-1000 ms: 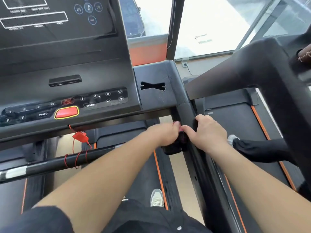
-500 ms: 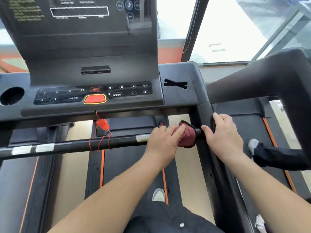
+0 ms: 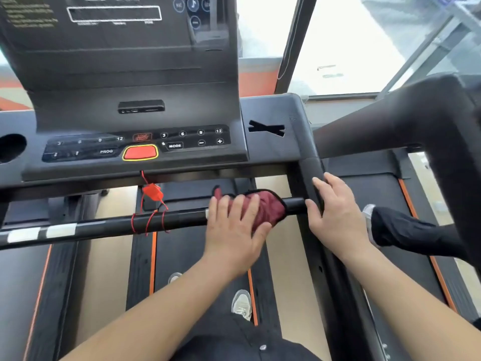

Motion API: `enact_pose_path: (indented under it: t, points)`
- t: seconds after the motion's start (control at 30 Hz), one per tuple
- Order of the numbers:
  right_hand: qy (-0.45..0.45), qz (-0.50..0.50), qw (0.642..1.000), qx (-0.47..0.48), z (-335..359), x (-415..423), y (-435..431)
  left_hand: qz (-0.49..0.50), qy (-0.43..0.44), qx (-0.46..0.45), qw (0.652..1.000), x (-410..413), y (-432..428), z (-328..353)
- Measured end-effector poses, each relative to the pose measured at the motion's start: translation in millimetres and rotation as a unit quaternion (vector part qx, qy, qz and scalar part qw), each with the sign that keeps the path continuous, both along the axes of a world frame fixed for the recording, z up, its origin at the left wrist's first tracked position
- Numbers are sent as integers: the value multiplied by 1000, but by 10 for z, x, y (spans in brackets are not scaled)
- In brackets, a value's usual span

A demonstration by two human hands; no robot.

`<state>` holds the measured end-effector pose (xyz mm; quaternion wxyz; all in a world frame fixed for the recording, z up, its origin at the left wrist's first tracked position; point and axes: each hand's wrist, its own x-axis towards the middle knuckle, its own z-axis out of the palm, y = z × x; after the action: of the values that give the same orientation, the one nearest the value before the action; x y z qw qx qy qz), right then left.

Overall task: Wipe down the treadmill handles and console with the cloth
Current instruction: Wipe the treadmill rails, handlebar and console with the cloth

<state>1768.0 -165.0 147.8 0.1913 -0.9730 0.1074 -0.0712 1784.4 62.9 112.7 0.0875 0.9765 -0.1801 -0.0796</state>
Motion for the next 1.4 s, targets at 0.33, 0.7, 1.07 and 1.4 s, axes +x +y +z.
enact_pose_path:
  t: [0.33, 0.7, 1.07, 1.4]
  points:
    - [97, -72, 975, 186, 184, -128, -266, -55, 143, 56, 987, 517, -918, 334]
    - [114, -76, 953, 271, 440, 543, -380, 316, 135, -505, 792, 988, -712, 1167]
    - [263, -112, 952, 111, 465, 1395, -301, -56, 44, 34, 997, 1523, -963, 821]
    - [319, -110, 939, 58, 551, 1563, -313, -116, 36, 50, 991, 2591, -1389, 336]
